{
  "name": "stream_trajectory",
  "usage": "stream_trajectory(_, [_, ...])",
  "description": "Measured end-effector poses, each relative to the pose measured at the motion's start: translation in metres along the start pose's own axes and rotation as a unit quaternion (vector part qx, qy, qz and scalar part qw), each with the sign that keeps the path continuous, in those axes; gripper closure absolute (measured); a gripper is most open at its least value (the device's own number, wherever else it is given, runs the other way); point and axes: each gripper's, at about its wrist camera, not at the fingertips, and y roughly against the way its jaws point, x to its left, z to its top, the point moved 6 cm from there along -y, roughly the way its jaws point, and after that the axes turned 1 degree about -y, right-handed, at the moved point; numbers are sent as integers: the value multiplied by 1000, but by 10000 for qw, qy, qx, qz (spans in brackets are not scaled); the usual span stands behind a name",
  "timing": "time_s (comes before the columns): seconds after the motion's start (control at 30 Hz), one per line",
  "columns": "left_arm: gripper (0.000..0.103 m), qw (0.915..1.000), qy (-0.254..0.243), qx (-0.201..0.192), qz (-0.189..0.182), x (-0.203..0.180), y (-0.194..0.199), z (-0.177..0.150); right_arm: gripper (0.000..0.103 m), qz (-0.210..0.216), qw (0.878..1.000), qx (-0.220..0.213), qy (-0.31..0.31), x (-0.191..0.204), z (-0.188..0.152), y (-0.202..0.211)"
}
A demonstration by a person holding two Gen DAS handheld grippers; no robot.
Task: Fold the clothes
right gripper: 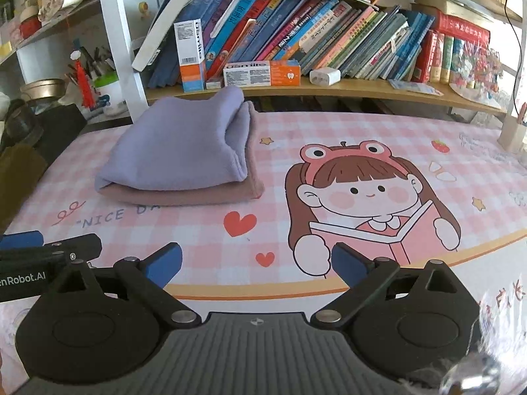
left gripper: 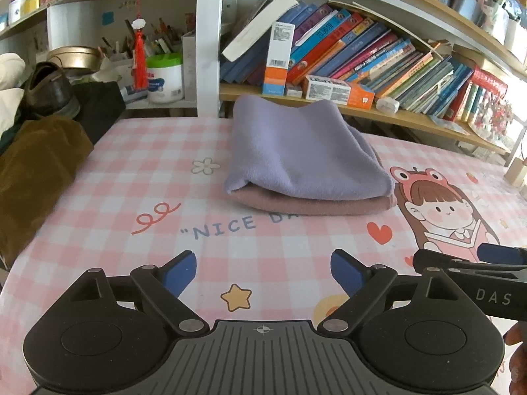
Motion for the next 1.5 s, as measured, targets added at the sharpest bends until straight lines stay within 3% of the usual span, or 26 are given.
stream_trajectory(1.5, [5, 9999, -80, 77, 89, 1, -2, -1, 4, -18, 9999, 140, 77, 4, -3, -3])
